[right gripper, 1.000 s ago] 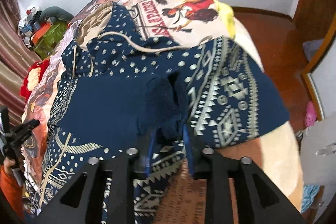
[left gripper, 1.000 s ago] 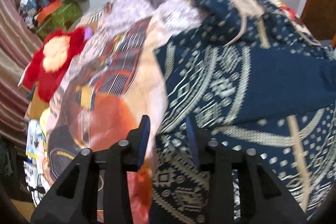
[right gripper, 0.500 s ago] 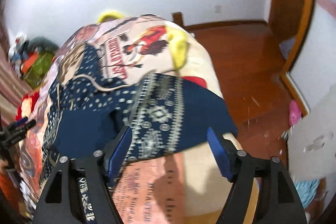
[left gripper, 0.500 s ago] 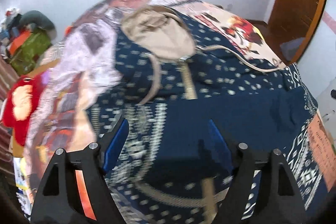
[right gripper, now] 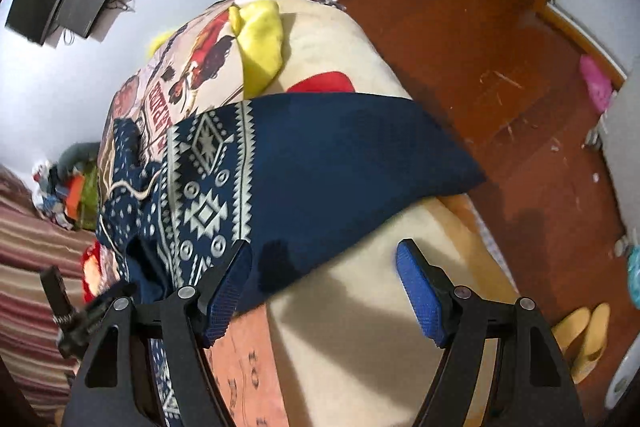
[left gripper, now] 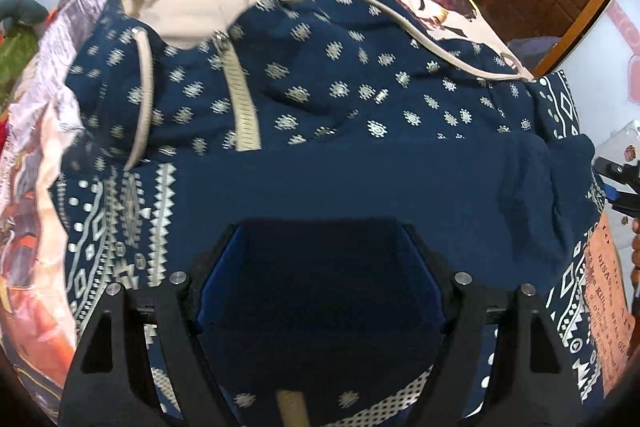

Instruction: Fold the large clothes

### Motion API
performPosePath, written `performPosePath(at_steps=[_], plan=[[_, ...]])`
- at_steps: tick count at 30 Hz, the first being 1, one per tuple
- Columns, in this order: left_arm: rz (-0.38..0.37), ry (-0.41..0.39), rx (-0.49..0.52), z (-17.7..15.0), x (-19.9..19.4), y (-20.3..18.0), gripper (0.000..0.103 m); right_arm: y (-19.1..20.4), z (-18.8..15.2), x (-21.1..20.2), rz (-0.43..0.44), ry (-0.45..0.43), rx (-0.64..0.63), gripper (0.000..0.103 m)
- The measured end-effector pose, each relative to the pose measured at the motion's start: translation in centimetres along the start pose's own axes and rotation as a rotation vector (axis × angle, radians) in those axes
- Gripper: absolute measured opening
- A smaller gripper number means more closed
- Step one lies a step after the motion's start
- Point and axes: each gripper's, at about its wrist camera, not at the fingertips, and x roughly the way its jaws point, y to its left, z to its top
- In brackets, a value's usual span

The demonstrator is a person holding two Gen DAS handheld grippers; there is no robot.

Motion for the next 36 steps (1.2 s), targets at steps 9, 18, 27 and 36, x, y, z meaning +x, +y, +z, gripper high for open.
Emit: performPosePath(at_steps=[9, 18, 27, 36], plan=[[0.007, -0.014, -0.012, 0.8, 1.4, -1.3, 0.079, -1.5, 2.3, 1.9, 0.041, -0.053, 0.119, 0.045], [-0.007, 0.002, -0.005, 0.7, 0.3, -1.4, 0.079, 0.5, 3.0, -0.4, 0.041, -0.143, 0.061, 0.007], [0.004, -0.105, 0.007, -0.1, -5.8, -0.8, 0.079, 8.3, 2.6, -7.5, 0.113, -0.289, -0.117, 0.006], [0.024, -0.214, 0.01, -1.8, -11.7, 1.0, 0.079, 18.8, -1.3, -11.5, 0.191, -0.341, -0.352, 0.006]])
